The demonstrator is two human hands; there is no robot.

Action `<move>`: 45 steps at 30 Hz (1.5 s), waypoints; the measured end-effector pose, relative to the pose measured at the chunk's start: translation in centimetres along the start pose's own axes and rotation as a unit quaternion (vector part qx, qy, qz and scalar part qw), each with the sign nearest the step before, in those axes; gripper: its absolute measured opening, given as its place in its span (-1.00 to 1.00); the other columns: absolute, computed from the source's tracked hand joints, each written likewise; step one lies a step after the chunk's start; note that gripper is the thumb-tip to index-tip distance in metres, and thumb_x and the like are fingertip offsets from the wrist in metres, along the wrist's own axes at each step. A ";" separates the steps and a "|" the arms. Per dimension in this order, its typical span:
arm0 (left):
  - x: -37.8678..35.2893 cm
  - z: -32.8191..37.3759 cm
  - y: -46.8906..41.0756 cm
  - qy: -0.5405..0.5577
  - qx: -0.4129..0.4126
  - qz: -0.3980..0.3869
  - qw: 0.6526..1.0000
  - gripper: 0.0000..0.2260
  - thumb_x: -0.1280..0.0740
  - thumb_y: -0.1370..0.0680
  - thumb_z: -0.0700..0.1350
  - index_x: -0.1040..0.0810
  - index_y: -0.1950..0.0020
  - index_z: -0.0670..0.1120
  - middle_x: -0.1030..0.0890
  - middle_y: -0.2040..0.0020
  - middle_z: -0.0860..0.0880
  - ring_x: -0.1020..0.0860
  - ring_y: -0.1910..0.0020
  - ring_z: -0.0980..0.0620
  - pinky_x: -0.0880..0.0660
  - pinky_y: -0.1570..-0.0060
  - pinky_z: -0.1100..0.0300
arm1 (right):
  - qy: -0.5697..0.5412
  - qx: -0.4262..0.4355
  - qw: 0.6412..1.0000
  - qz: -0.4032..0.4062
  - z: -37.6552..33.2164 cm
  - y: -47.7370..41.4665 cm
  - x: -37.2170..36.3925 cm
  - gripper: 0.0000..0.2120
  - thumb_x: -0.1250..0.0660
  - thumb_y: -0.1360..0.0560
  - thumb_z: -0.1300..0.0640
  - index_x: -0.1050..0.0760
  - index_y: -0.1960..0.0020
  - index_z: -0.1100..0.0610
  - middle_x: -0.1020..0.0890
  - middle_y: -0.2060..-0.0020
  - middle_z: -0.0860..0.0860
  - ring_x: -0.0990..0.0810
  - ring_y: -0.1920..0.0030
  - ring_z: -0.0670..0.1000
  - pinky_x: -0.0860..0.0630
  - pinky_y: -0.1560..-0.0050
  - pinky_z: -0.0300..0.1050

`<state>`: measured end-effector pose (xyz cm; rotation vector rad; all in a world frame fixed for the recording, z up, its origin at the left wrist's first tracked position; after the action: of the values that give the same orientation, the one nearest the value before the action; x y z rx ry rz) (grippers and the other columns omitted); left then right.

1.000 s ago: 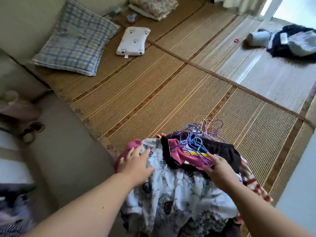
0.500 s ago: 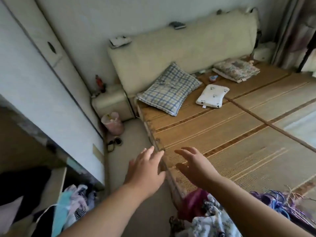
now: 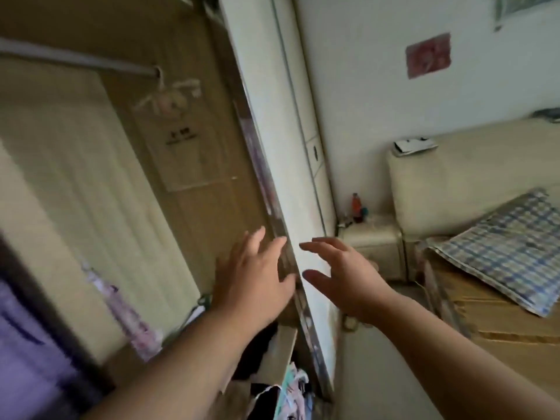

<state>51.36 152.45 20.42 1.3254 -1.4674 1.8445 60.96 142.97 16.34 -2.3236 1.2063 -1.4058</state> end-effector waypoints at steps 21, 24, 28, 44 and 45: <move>26.9 -7.1 -3.2 -0.400 0.164 0.300 0.850 -0.54 -0.29 -0.46 0.01 -0.44 -0.35 -0.06 -0.37 -0.42 -0.15 -0.21 -0.47 -0.19 -0.24 -0.35 -0.24 | -0.252 0.386 0.873 -0.159 -25.2 -22.3 -4.9 -0.55 -0.34 -0.46 -0.13 -0.36 -0.32 -0.22 -0.47 -0.19 -0.16 -0.51 -0.06 -0.19 -0.31 0.13 -0.52; 31.5 -8.4 -3.4 -0.459 0.265 0.324 0.784 -0.35 -0.29 -0.47 -0.04 -0.18 -0.50 -0.19 -0.12 -0.51 -0.27 -0.03 -0.52 -0.24 -0.06 -0.46 -0.14 | -0.296 0.392 0.851 -0.186 -29.0 -23.9 -5.5 -0.55 -0.34 -0.46 -0.11 -0.38 -0.33 -0.17 -0.50 -0.18 -0.12 -0.52 -0.01 -0.15 -0.37 0.12 -0.38; 33.4 -9.0 -3.4 -0.431 0.303 0.394 0.753 -0.32 -0.27 -0.48 -0.24 0.00 -0.50 -0.34 -0.06 -0.50 -0.36 -0.02 -0.51 -0.25 0.03 -0.47 0.03 | -0.341 0.391 0.832 -0.196 -34.3 -26.1 -6.4 -0.52 -0.31 -0.49 -0.09 -0.38 -0.37 -0.02 -0.55 -0.20 -0.03 -0.53 -0.14 -0.03 -0.35 0.00 -0.26; 33.3 -9.4 -2.9 -0.482 0.315 0.421 0.701 -0.31 -0.22 -0.45 -0.19 -0.04 -0.55 -0.08 0.00 -0.57 0.01 -0.05 -0.49 0.11 -0.10 -0.24 0.33 | -0.421 0.253 0.792 -0.363 -46.0 -30.3 -11.8 -0.78 -0.27 -0.47 0.21 -0.35 0.34 0.11 -0.46 0.40 0.03 -0.45 0.44 -0.03 -0.37 0.48 -0.28; 33.3 -9.4 -2.9 -0.486 0.316 0.418 0.699 -0.31 -0.22 -0.45 -0.18 -0.03 -0.55 -0.08 0.00 -0.57 0.01 -0.05 -0.49 0.11 -0.11 -0.24 0.32 | -0.412 0.245 0.798 -0.365 -45.8 -30.8 -11.9 -0.76 -0.22 -0.50 0.21 -0.32 0.33 0.08 -0.45 0.38 0.03 -0.45 0.43 -0.01 -0.40 0.44 -0.26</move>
<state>34.93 154.78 50.87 2.5546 -2.3536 2.4864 38.43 183.13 48.99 -2.5638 -0.3051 -0.5044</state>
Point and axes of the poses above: each hand's wrist, its own y-axis away from the middle knuckle, its own x-axis out of the back of the hand, z = x × y, the point moved 8 cm from there along -y, towards the middle knuckle
